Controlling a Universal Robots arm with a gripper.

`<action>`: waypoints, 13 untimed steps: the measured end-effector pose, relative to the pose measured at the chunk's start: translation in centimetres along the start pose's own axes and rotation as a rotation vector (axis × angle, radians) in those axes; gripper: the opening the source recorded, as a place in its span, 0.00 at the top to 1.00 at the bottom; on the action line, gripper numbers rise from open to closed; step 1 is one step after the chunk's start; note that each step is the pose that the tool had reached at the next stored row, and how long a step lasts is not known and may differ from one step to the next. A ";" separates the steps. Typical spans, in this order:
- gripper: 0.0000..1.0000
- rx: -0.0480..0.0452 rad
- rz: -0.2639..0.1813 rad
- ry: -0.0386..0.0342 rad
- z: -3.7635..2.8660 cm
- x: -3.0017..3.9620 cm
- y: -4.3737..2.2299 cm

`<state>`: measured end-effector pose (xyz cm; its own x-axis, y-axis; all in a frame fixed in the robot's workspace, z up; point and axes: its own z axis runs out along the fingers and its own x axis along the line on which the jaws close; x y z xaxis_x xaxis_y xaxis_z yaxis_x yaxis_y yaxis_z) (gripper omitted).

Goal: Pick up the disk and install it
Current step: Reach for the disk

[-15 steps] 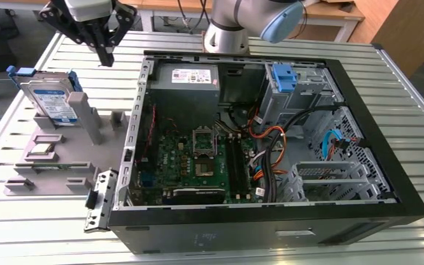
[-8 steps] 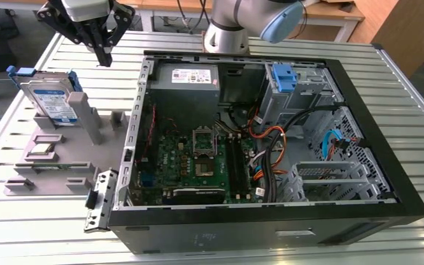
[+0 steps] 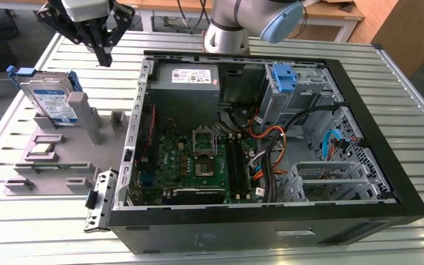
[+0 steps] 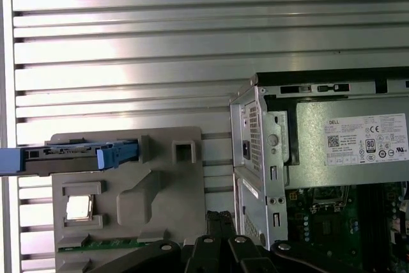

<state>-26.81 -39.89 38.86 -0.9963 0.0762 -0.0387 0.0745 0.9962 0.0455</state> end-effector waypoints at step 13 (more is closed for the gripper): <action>0.90 0.0001 0.000 0.0000 0.04 1.88 -0.15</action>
<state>-28.69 -39.89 38.74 -0.9963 0.0763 -0.0386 0.0745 0.9962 0.0454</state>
